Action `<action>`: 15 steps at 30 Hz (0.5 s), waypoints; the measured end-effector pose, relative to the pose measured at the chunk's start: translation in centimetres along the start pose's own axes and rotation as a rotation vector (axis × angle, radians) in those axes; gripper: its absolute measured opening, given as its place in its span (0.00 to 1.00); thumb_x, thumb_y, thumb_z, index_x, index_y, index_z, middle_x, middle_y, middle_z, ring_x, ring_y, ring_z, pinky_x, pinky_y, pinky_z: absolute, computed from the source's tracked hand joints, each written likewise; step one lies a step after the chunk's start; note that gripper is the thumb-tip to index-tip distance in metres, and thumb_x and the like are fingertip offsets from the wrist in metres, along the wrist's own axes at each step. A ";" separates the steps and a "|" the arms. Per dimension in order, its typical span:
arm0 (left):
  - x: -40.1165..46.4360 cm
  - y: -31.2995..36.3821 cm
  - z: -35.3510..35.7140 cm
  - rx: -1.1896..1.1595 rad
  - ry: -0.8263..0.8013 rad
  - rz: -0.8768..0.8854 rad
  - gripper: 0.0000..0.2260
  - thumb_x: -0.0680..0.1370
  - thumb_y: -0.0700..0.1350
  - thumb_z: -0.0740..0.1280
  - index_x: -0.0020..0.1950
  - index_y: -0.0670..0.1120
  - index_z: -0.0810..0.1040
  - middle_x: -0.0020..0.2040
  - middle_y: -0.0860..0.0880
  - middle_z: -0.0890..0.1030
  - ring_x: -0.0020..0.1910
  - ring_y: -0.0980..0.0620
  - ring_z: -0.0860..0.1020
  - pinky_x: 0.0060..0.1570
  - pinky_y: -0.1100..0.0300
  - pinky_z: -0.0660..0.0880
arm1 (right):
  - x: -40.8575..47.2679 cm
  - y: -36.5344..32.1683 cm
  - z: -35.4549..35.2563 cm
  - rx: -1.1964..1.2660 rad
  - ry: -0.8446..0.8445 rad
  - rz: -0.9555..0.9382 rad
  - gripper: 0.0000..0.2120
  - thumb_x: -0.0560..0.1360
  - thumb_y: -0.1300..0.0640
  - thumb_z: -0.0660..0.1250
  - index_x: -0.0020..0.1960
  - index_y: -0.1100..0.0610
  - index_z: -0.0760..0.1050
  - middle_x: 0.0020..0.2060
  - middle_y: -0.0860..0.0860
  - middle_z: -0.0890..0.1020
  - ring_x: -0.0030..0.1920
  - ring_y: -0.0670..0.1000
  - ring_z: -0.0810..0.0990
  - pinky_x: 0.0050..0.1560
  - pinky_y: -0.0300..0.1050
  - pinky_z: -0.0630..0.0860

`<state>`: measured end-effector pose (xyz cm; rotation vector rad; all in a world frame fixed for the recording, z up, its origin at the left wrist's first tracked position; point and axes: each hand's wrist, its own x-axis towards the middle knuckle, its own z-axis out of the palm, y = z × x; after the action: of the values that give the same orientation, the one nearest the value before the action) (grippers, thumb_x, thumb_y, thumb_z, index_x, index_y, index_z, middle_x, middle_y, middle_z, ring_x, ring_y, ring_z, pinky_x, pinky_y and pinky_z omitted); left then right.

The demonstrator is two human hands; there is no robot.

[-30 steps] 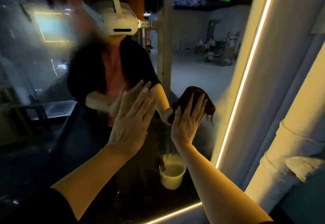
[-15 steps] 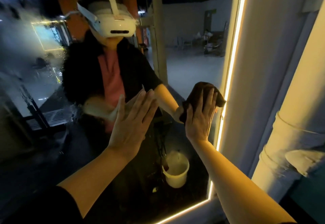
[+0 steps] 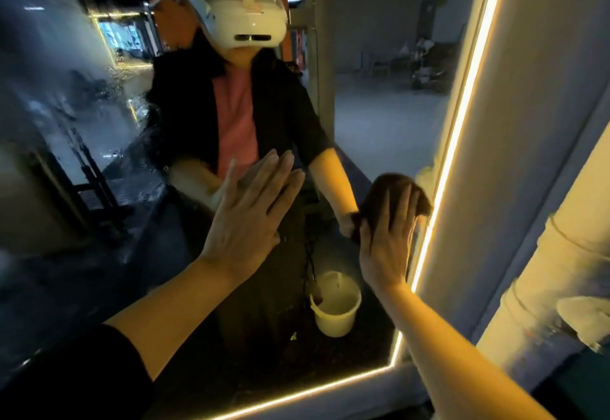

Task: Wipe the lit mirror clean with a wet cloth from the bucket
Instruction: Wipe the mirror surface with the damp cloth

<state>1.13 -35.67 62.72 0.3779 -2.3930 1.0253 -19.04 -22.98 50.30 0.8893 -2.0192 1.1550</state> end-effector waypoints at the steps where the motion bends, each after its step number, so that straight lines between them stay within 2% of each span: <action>1: -0.7 -0.1 0.4 -0.061 0.039 -0.027 0.51 0.69 0.58 0.74 0.81 0.45 0.46 0.80 0.41 0.43 0.79 0.42 0.43 0.74 0.35 0.42 | -2.8 -0.2 0.8 -0.012 -0.079 -0.005 0.32 0.82 0.48 0.53 0.81 0.48 0.41 0.80 0.56 0.44 0.79 0.62 0.43 0.74 0.71 0.55; 3: -3.1 -0.3 1.3 -0.156 0.077 -0.113 0.50 0.69 0.55 0.76 0.81 0.45 0.49 0.80 0.42 0.47 0.79 0.42 0.46 0.74 0.34 0.45 | -6.2 -0.6 1.8 -0.025 -0.155 -0.025 0.32 0.82 0.47 0.53 0.81 0.47 0.40 0.80 0.54 0.42 0.79 0.60 0.41 0.72 0.72 0.57; 7: -7.7 -1.3 2.0 -0.192 0.078 -0.277 0.44 0.70 0.53 0.75 0.79 0.41 0.57 0.80 0.39 0.53 0.79 0.40 0.52 0.75 0.37 0.40 | -1.8 -3.1 1.3 0.005 -0.072 -0.171 0.30 0.83 0.48 0.54 0.81 0.49 0.45 0.79 0.58 0.46 0.79 0.63 0.43 0.74 0.71 0.51; 9: -8.6 -2.1 1.9 -0.202 0.074 -0.362 0.45 0.71 0.54 0.74 0.80 0.43 0.52 0.80 0.40 0.51 0.79 0.41 0.51 0.75 0.37 0.39 | 1.5 -4.7 0.9 0.023 0.004 -0.229 0.28 0.84 0.49 0.54 0.80 0.51 0.48 0.78 0.58 0.49 0.78 0.66 0.46 0.76 0.68 0.48; 11: -9.3 -2.7 2.1 -0.217 0.056 -0.413 0.49 0.71 0.54 0.74 0.81 0.46 0.45 0.80 0.42 0.49 0.79 0.42 0.48 0.74 0.36 0.39 | 2.1 -6.2 1.0 0.053 0.041 -0.190 0.26 0.85 0.49 0.52 0.80 0.52 0.49 0.78 0.59 0.50 0.78 0.64 0.44 0.77 0.63 0.43; 13: -10.0 -2.9 2.3 -0.231 0.028 -0.427 0.52 0.70 0.54 0.76 0.80 0.47 0.42 0.81 0.43 0.47 0.80 0.44 0.47 0.74 0.36 0.40 | -0.1 -7.2 1.7 0.035 -0.016 -0.190 0.28 0.85 0.48 0.51 0.81 0.51 0.46 0.78 0.58 0.47 0.78 0.59 0.39 0.78 0.58 0.37; 15: -10.4 -3.1 2.4 -0.248 0.009 -0.408 0.53 0.69 0.53 0.77 0.81 0.47 0.44 0.81 0.44 0.47 0.80 0.44 0.47 0.75 0.37 0.39 | -3.4 -7.8 2.8 -0.019 -0.120 -0.268 0.30 0.83 0.48 0.53 0.81 0.49 0.42 0.79 0.55 0.44 0.79 0.57 0.35 0.77 0.60 0.38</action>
<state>10.35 -38.92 57.43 0.7284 -2.2674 0.5398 -11.42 -27.63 50.06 1.2022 -1.9282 0.9520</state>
